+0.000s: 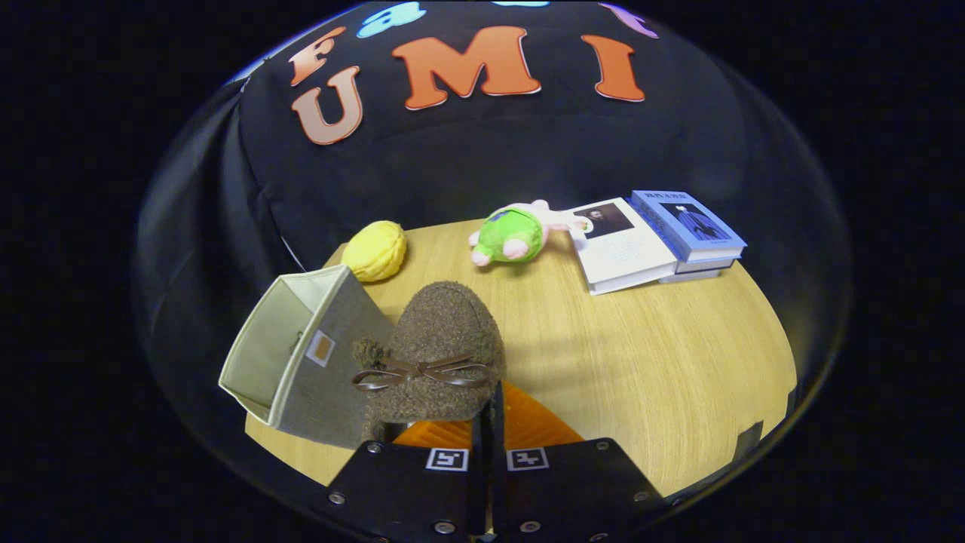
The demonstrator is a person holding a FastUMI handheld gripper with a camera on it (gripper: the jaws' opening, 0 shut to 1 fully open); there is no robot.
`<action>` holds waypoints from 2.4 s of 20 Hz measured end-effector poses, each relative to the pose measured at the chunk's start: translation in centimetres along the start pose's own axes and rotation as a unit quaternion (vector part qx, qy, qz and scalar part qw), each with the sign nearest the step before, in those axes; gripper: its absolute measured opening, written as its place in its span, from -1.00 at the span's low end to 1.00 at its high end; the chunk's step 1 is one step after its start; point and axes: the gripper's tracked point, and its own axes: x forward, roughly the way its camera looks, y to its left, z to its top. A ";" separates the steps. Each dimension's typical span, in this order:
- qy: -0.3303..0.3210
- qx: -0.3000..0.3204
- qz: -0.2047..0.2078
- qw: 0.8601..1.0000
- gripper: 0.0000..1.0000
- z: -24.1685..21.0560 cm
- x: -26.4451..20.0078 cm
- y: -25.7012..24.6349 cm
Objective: Open the storage box then place both shoes into the box .Put the left shoe in first, then the right shoe, with the right side of both shoes facing outward in a uniform manner.
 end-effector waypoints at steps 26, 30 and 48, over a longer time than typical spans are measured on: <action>0.053 0.009 0.028 0.998 -0.90 4.2 7.8 21.5; 0.070 0.010 0.017 0.997 -0.48 3.1 8.2 21.2; -0.058 0.028 0.093 0.994 0.77 10.8 -3.8 17.2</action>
